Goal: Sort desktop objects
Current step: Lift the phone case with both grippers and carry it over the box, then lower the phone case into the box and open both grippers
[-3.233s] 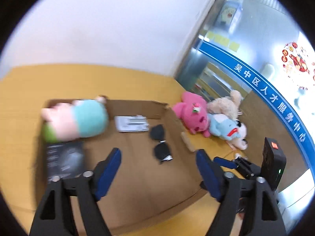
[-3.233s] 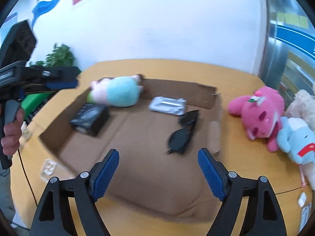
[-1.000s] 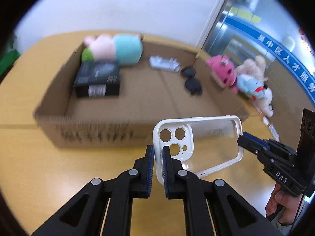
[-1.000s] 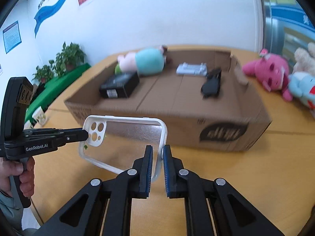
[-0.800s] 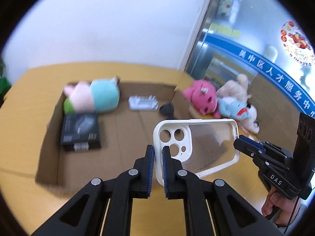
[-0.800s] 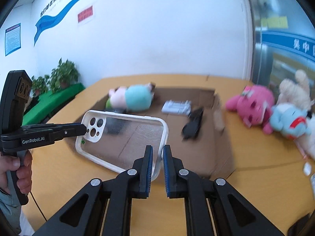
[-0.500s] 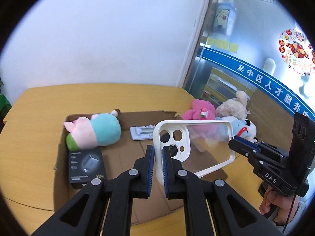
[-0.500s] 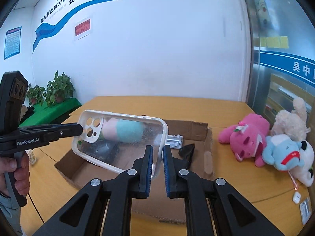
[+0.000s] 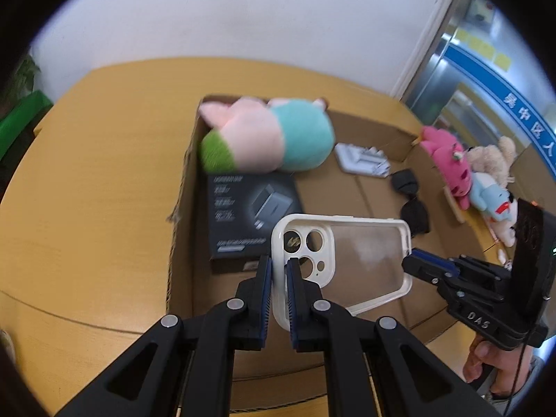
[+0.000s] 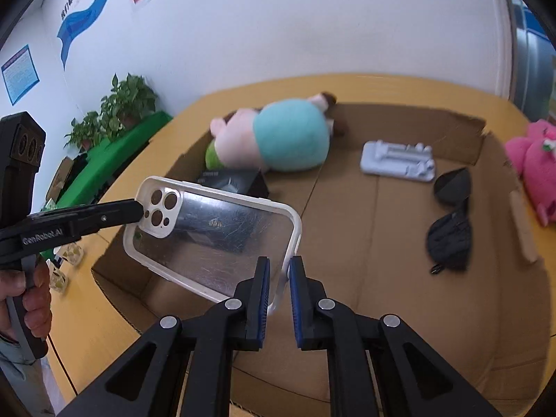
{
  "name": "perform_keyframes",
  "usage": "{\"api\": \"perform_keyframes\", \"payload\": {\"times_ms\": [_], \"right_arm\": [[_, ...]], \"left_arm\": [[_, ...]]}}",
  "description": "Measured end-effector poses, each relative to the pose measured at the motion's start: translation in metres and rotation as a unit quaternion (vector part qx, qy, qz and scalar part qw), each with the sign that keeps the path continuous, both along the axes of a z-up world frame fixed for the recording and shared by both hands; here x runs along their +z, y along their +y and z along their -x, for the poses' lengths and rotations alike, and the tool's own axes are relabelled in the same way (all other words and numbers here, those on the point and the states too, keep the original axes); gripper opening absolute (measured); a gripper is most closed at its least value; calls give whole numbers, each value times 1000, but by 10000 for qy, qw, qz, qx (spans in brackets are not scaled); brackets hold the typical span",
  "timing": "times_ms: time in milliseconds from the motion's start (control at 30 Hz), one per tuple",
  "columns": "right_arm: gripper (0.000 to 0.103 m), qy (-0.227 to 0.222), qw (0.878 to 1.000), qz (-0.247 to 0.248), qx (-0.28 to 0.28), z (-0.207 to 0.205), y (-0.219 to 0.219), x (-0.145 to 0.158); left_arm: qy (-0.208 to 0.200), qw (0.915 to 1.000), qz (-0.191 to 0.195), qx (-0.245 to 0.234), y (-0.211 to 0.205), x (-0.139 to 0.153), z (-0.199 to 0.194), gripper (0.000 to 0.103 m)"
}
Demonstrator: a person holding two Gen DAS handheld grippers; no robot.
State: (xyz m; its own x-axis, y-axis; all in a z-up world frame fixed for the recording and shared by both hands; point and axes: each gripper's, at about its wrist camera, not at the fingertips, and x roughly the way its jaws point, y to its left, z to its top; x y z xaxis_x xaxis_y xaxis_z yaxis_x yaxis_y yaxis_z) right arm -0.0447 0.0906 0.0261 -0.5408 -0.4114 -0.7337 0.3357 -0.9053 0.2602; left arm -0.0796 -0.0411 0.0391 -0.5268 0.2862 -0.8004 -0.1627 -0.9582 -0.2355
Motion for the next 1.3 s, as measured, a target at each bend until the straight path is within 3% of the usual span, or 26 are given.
{"api": "perform_keyframes", "payload": {"times_ms": [267,500,633,700,767,833,900,967,1000,1067,1133,1200,1300], "right_arm": [[13,-706,9971,-153,249,15,-17,-27],[18,-1419,9894,-54,292,23,-25,-54],[27,-1523,9877,-18,355,22,-33,-61],[30,-1493,9881,127,355,21,-31,-60],[35,-1456,9882,264,396,20,-29,-57],[37,-1271,9904,359,415,13,-25,-50],[45,-943,9944,296,376,2,-21,-35],[63,-377,9990,37,231,-14,-12,-11],[66,-10,9999,-90,109,-25,-6,3],[86,815,9963,-200,-210,-48,15,35],[103,1625,9847,-191,-600,-74,40,62],[103,2120,9728,-231,-899,-89,59,76],[103,2445,9611,-257,-1256,-109,85,76]], "left_arm": [[-749,9945,730,30,0,-36,6,8],[-1039,9865,1263,-38,6,-43,11,8],[-1100,9808,1611,-56,10,-46,11,9],[-1084,9814,1587,-17,8,-44,12,9],[-1043,9837,1462,76,4,-40,10,18],[-849,9866,1386,146,0,-32,4,28],[-446,9914,1220,180,-5,-17,-7,33],[106,9952,947,239,-10,4,-24,37],[441,9954,805,263,-12,16,-34,41],[1251,9900,556,331,-15,37,-59,69],[2063,9763,466,466,-12,49,-84,84],[2441,9676,479,423,2,46,-93,84],[2536,9640,647,476,15,30,-95,84]]}}
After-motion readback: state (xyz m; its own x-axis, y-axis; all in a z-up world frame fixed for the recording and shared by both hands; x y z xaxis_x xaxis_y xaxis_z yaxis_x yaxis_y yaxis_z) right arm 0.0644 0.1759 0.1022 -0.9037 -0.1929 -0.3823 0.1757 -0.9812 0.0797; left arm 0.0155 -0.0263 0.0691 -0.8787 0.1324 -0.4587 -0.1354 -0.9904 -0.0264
